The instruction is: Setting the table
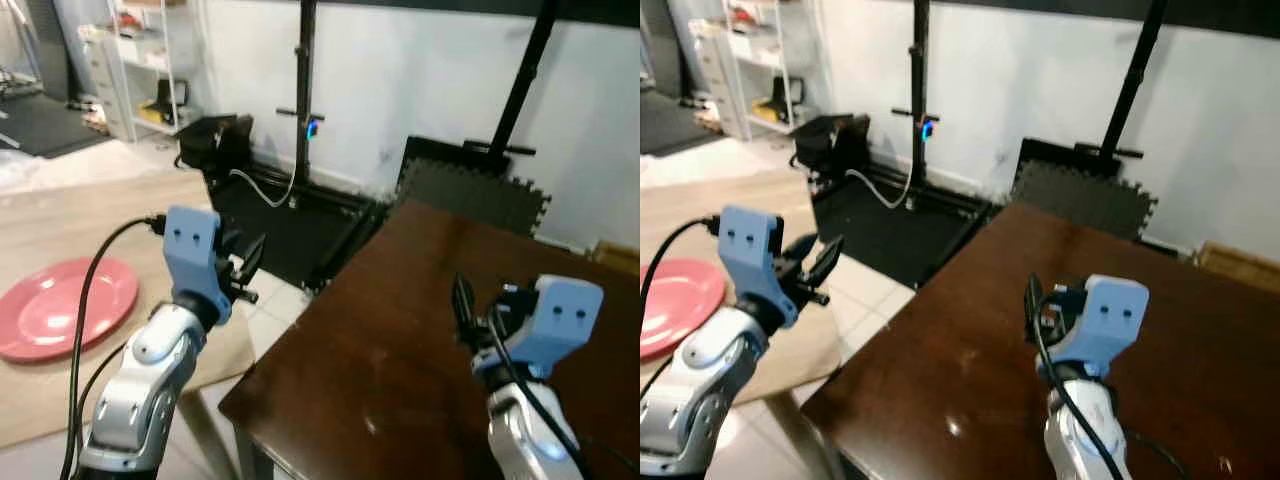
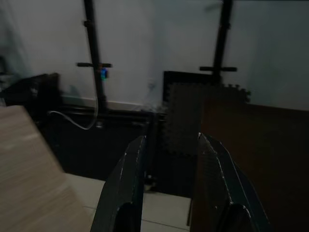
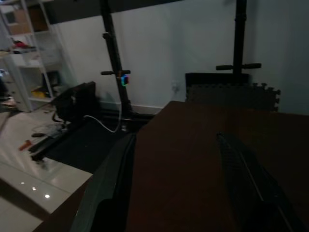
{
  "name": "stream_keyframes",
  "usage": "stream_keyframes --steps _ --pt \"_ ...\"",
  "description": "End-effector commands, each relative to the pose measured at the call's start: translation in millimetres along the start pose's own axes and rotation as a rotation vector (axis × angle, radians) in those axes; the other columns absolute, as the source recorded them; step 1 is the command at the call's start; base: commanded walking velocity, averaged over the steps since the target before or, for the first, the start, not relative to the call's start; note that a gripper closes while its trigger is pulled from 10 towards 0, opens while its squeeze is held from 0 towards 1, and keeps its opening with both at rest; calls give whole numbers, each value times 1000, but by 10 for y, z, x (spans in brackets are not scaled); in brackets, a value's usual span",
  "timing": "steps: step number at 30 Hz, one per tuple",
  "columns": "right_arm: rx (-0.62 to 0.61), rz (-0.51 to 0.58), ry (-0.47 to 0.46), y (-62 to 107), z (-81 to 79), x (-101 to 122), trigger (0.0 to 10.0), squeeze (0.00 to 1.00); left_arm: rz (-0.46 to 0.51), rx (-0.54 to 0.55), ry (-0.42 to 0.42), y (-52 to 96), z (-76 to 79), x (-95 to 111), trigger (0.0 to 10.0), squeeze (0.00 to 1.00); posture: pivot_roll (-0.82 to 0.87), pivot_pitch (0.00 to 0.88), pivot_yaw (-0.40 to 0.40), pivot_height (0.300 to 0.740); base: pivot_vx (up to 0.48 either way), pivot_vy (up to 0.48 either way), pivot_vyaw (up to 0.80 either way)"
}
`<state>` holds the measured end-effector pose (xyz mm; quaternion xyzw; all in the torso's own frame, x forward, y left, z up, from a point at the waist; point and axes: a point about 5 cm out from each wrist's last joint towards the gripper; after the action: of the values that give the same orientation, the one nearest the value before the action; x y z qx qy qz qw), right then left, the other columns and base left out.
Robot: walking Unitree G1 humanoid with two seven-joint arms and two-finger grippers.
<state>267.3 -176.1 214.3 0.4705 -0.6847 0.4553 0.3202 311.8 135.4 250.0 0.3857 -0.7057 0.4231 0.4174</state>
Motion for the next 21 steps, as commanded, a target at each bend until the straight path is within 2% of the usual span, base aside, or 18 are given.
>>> stream_keyframes --steps 1,13,21 --pt "-14 -1 14 12 26 -2 10000 0 -10 4 -12 0 -10 -13 10000 0 18 8 15 740 0 0 0" --pt "-13 -2 15 17 28 -2 10000 0 -13 5 -5 0 -5 -16 10000 0 19 11 15 740 0 0 0" --pt "-17 -5 15 24 35 -4 10000 0 -19 9 3 0 -6 -26 10000 0 18 17 15 740 0 393 0"
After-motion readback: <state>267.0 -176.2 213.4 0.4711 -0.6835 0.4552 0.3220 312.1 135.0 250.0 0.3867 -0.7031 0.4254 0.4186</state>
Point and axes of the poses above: a point about 5 cm out from each wrist's last joint towards the gripper, its own y axis pointing back from the gripper into the wrist, its own x axis along the axis of the wrist's last joint, z = x × y, and after that the axes turned 15 degrees about -y, right-handed
